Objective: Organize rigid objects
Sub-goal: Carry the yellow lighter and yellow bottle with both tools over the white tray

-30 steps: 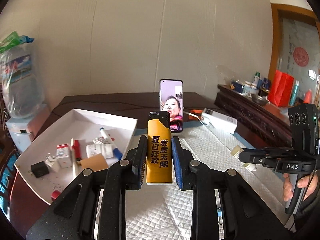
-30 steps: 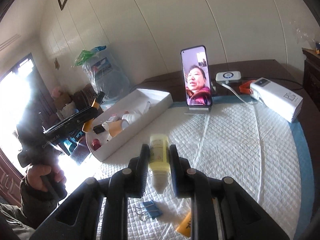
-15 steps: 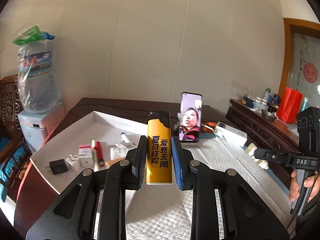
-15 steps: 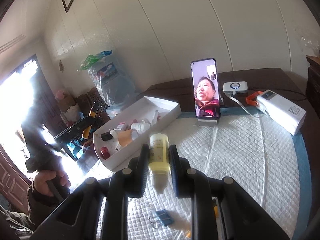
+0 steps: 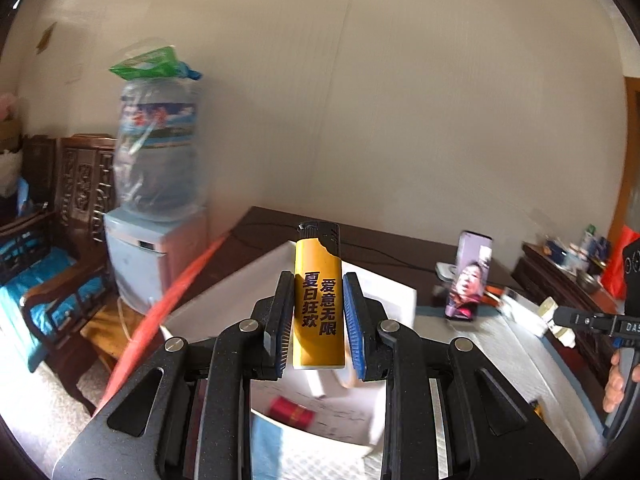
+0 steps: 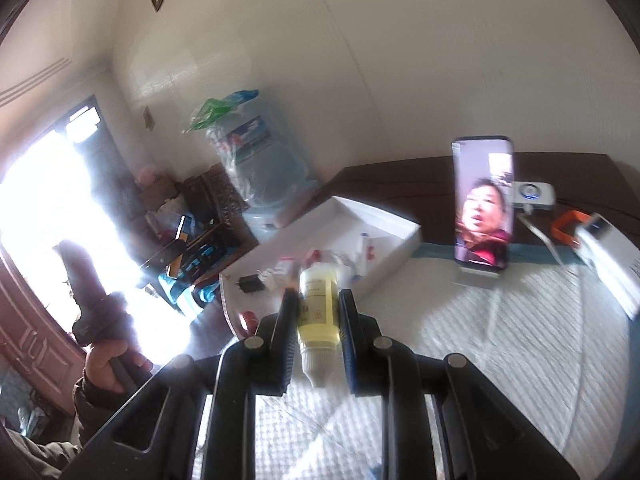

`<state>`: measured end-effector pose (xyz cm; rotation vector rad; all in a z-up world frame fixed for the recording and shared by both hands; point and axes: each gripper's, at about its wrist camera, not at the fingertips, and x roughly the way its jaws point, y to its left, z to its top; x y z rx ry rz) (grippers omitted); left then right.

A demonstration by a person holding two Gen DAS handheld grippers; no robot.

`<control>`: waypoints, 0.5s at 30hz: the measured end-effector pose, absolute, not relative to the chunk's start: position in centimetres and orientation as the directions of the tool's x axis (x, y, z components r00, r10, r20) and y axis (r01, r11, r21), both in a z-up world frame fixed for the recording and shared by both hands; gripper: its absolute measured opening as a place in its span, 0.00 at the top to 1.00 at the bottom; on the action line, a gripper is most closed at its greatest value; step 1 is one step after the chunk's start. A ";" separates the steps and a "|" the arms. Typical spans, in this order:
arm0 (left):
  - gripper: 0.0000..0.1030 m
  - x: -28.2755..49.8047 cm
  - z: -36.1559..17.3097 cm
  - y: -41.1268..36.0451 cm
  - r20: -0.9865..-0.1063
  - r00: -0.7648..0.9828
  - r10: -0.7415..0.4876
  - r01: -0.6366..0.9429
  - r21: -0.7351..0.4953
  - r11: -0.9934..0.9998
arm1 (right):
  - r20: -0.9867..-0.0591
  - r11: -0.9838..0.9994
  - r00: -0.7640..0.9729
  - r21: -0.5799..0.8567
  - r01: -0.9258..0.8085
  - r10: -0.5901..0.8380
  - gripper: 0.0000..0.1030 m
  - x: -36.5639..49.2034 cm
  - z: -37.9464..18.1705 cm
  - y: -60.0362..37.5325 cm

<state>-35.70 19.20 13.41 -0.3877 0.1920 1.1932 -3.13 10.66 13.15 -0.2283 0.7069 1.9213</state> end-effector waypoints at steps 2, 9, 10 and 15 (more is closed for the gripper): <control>0.77 -36.4 13.5 20.0 -0.355 0.334 0.873 -0.941 -0.178 0.288 | -0.462 -0.316 -0.470 0.372 -0.872 0.752 0.82 -4.4 13.5 11.9; 0.77 -36.8 11.7 25.7 -0.450 0.324 0.832 -0.943 -0.220 0.248 | -0.529 -0.355 -0.568 0.454 -0.817 0.630 0.82 -10.3 11.7 17.8; 0.77 -36.6 11.3 27.0 -0.470 0.332 0.818 -0.941 -0.228 0.251 | -0.546 -0.355 -0.566 0.449 -0.820 0.617 0.82 -11.4 11.0 18.6; 0.77 -34.6 8.6 31.8 -0.570 0.304 0.763 -0.953 -0.195 0.233 | -0.628 -0.329 -0.562 0.457 -0.826 0.539 0.82 -15.9 6.6 22.3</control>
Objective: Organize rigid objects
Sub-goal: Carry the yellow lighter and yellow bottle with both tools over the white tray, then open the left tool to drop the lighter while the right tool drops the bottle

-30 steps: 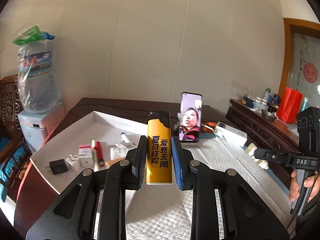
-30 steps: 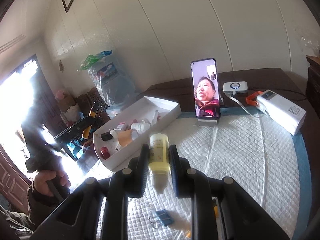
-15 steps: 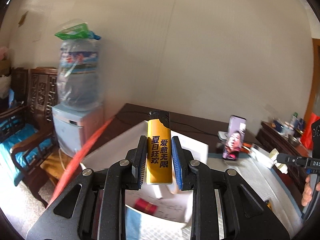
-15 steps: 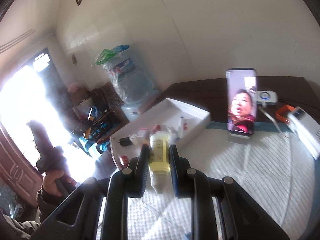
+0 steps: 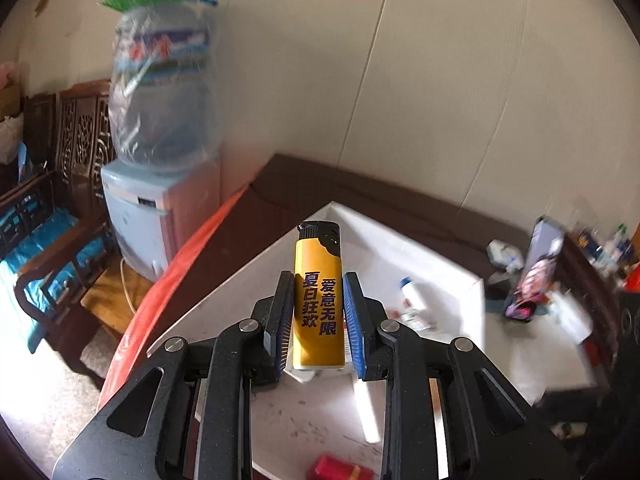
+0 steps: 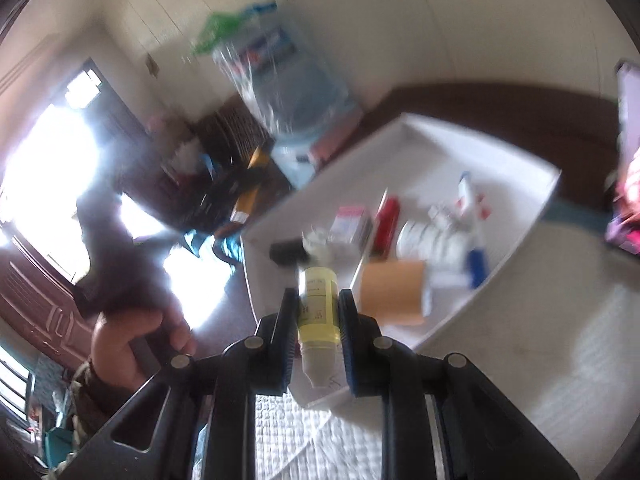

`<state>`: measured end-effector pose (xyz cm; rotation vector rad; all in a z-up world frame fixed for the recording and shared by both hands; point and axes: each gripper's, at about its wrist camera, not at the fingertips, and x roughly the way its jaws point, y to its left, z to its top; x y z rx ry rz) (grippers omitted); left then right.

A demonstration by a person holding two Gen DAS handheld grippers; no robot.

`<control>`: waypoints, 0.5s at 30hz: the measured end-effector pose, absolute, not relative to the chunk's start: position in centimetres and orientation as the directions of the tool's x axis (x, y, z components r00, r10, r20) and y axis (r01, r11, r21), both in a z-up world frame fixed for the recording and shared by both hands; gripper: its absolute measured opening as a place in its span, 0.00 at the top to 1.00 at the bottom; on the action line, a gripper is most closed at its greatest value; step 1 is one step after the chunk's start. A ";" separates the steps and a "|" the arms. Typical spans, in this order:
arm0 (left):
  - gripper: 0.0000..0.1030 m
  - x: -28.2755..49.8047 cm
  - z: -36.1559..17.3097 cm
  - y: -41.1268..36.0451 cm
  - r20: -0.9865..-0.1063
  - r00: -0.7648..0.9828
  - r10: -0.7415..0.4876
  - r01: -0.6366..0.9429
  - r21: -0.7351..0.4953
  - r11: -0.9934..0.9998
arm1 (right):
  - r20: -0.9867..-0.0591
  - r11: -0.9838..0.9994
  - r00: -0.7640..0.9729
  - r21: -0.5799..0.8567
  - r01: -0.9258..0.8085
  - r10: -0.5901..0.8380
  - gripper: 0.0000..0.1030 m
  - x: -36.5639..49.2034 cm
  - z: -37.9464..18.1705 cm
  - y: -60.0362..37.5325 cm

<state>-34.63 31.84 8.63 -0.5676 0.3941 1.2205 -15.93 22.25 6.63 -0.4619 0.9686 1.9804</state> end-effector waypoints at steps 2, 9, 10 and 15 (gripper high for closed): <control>0.77 -33.9 7.6 33.0 -0.596 0.289 0.749 -0.957 -0.178 0.227 | -0.649 -0.322 -0.560 0.459 -0.828 0.514 0.82 -17.2 5.1 23.0; 0.77 -33.3 5.3 34.7 -0.665 0.236 0.709 -0.972 -0.159 0.175 | -0.682 -0.329 -0.492 0.367 -0.870 0.540 0.81 -19.5 3.1 22.8; 0.75 -33.3 5.3 34.5 -0.657 0.225 0.719 -0.974 -0.152 0.166 | -0.676 -0.333 -0.489 0.359 -0.872 0.552 0.81 -19.4 3.2 22.7; 0.00 -33.9 7.2 32.7 -0.548 0.166 0.820 -0.986 -0.114 0.124 | -0.651 -0.352 -0.513 0.373 -0.858 0.560 0.00 -19.1 3.7 22.0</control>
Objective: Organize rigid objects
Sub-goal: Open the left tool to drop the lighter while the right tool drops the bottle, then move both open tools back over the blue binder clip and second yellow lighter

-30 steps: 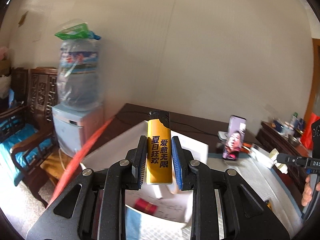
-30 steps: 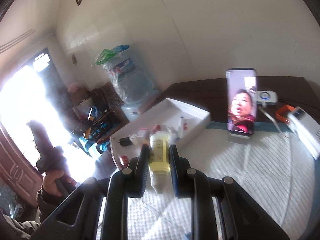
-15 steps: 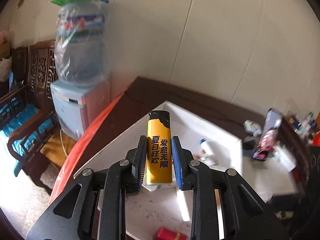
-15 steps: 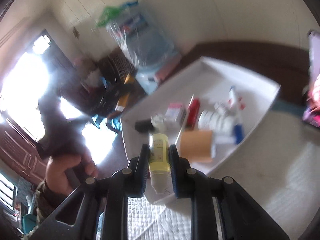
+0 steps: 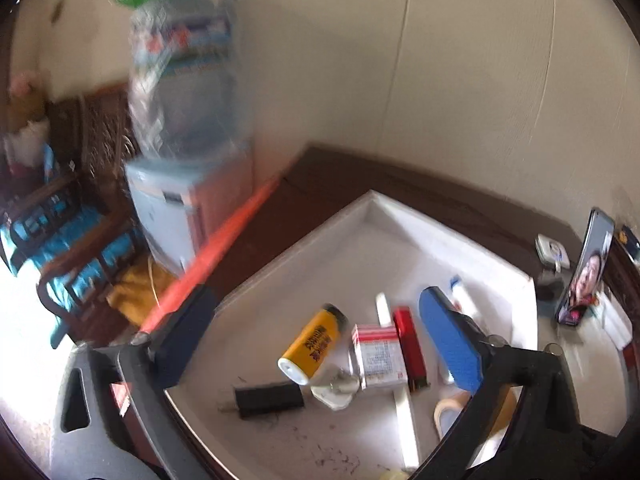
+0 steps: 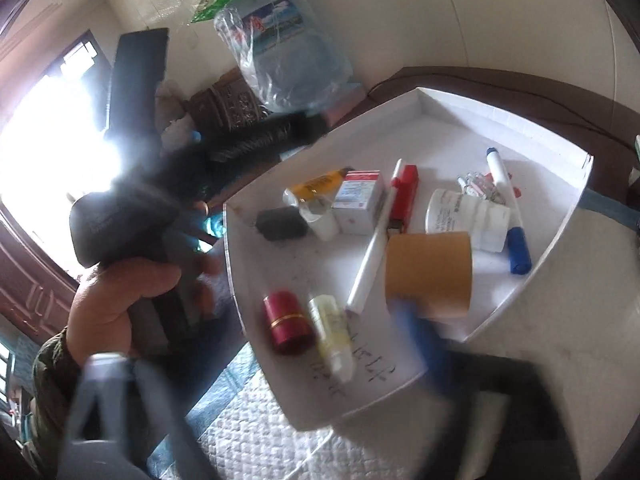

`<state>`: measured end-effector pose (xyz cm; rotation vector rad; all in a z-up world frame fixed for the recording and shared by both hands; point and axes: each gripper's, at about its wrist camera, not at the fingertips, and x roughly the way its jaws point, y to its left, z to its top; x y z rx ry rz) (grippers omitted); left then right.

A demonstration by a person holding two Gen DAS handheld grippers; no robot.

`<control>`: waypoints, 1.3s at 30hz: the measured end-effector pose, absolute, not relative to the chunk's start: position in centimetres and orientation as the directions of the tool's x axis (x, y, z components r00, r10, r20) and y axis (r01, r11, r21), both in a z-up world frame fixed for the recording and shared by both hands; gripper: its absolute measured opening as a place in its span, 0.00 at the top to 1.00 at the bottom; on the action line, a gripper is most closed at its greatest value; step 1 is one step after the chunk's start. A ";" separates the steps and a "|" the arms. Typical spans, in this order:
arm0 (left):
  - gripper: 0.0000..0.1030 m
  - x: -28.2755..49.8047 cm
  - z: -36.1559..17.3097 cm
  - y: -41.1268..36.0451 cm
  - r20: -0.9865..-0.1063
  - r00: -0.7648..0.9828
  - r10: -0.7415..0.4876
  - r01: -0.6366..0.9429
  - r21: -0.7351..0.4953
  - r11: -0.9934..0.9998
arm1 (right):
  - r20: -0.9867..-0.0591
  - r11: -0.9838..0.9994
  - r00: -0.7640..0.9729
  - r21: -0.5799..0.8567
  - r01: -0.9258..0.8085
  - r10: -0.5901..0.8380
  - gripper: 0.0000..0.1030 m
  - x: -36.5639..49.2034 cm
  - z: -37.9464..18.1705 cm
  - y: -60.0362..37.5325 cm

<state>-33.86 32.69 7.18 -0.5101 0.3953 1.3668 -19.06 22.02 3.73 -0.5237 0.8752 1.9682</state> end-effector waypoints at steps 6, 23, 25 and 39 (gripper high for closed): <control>0.00 -33.9 9.8 30.6 -0.465 0.100 0.879 -0.995 -0.058 0.083 | -0.598 -0.361 -0.482 0.320 -0.876 0.640 0.00 -18.8 5.1 20.1; 0.00 -31.0 12.6 25.4 -0.381 0.173 0.908 -0.985 -0.062 0.161 | -0.459 -0.339 -0.491 0.377 -0.862 0.740 0.00 -15.3 9.3 15.1; 0.00 -30.5 12.9 24.8 -0.384 0.175 0.907 -0.984 -0.052 0.168 | -0.442 -0.328 -0.476 0.372 -0.868 0.760 0.00 -14.6 9.9 14.5; 0.00 -27.6 14.6 19.7 -0.325 0.261 0.909 -0.963 -0.027 0.267 | -0.175 -0.177 -0.225 0.249 -0.952 0.959 0.00 -8.4 14.7 7.4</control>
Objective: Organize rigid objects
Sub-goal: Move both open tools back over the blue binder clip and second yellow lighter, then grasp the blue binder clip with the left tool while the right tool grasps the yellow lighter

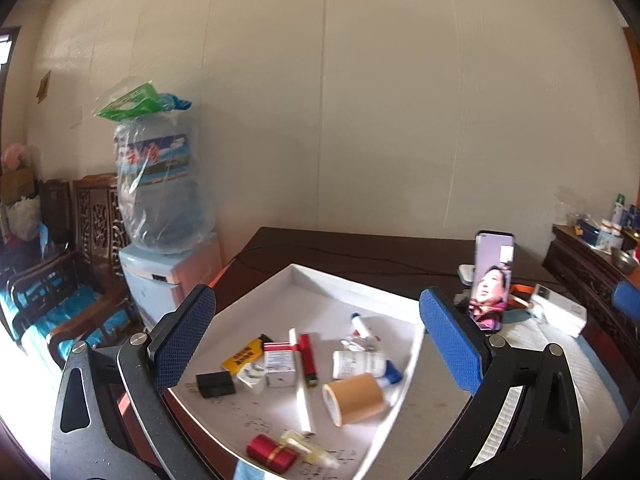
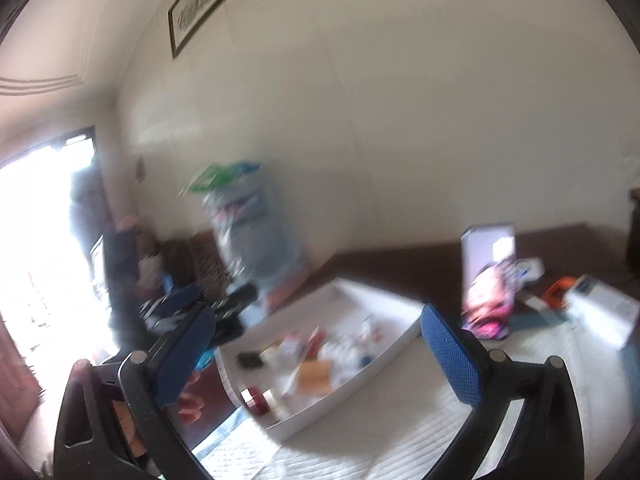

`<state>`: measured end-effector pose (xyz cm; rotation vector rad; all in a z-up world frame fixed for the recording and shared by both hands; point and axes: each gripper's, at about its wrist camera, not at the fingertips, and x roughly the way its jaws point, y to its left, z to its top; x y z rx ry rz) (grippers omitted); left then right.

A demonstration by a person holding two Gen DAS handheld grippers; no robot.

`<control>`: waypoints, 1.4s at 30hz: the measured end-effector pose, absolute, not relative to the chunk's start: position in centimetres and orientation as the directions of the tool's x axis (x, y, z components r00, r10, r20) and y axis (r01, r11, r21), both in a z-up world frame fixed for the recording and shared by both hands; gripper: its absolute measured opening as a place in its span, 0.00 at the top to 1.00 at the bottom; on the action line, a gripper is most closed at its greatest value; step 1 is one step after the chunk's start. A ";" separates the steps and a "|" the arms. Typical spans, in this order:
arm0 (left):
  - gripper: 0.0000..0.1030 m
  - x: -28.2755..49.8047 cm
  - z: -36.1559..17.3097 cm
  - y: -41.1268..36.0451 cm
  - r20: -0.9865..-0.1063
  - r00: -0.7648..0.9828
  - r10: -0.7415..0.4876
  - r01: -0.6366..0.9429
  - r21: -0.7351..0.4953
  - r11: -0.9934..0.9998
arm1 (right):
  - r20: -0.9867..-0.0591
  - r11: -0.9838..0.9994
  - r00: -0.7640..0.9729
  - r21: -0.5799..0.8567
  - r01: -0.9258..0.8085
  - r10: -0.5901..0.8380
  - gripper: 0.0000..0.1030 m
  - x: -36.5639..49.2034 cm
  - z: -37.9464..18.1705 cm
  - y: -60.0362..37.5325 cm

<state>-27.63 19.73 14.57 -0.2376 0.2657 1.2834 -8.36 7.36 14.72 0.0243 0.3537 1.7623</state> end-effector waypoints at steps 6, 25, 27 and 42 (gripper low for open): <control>0.00 -25.8 14.5 18.0 -0.321 0.320 0.891 -0.944 -0.028 0.329 | -0.166 0.033 -0.011 0.263 -0.964 0.986 0.00 -3.0 14.8 4.9; 0.00 -17.2 5.9 11.3 -0.604 0.651 0.461 -0.647 -0.123 0.753 | -0.676 0.097 -0.068 0.203 -0.974 0.734 0.15 4.5 2.5 3.2; 0.00 -16.2 4.9 10.0 -0.631 0.654 0.417 -0.611 -0.115 0.783 | -0.692 0.071 -0.089 0.199 -0.977 0.716 0.17 3.7 1.8 2.9; 0.11 -9.9 1.1 8.4 -0.772 0.548 0.321 -0.526 -0.019 0.850 | -0.727 0.052 -0.107 0.193 -0.980 0.678 0.78 4.8 0.6 1.9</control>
